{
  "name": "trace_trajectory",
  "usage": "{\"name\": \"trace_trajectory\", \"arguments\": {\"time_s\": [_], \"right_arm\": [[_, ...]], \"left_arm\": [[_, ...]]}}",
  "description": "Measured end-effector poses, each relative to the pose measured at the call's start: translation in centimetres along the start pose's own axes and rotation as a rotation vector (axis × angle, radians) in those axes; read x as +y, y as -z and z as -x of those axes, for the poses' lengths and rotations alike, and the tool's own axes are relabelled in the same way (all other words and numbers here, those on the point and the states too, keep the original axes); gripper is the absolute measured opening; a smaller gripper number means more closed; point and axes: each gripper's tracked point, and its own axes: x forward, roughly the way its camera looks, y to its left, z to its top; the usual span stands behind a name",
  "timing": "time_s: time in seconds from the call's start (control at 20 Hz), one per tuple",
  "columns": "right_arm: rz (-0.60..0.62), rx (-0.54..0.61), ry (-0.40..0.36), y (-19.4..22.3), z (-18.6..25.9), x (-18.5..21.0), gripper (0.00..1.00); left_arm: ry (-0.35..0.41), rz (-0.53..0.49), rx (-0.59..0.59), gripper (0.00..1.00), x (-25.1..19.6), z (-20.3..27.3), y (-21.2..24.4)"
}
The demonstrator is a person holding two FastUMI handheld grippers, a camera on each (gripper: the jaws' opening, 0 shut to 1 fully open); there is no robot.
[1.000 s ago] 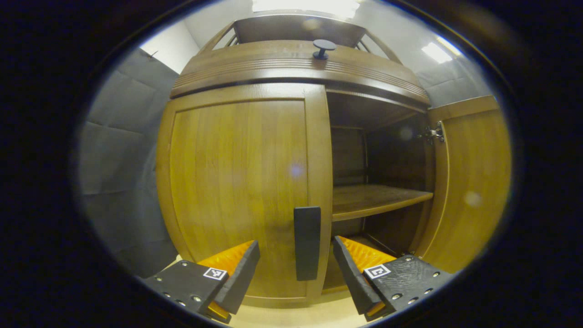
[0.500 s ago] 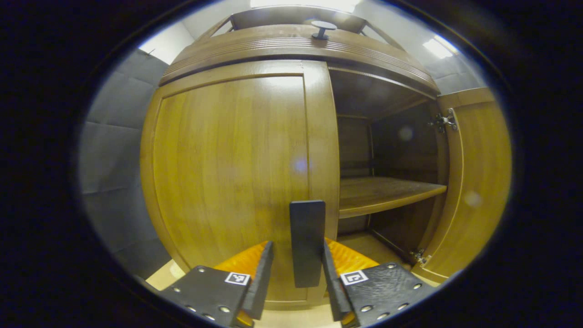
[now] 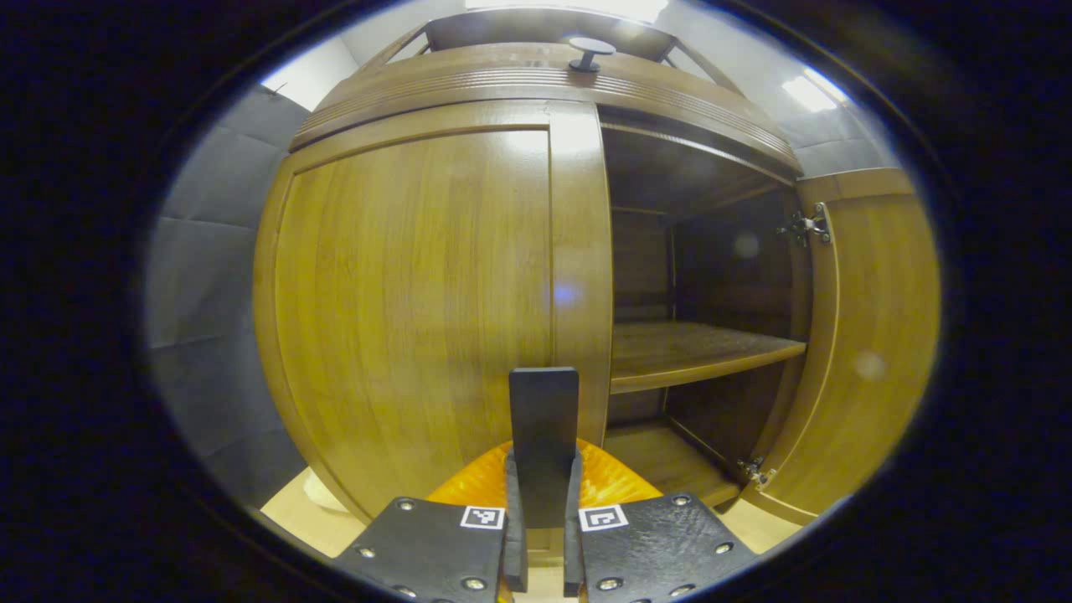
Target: Open the right door of the double-door shoe cabinet with the right hand, and open the left door with the left hand.
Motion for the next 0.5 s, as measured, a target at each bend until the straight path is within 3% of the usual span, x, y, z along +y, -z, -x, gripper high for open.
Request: {"name": "trace_trajectory", "arguments": {"time_s": [0.1, 0.15, 0.5], "right_arm": [[-0.006, -0.003, -0.011, -0.2, -0.3, 0.4, 0.94], [-0.009, -0.004, -0.019, -0.3, -0.5, 0.6, 0.94], [-0.006, -0.010, -0.072, -0.6, -1.4, 2.8, 0.94]], "left_arm": [[0.009, -0.003, -0.004, 0.22, 0.4, 1.3, 0.0], [0.010, -0.003, -0.005, 0.17, 0.5, 1.9, 0.0], [0.008, 0.019, -0.006, 0.22, 1.5, 6.9, 0.4]]}}
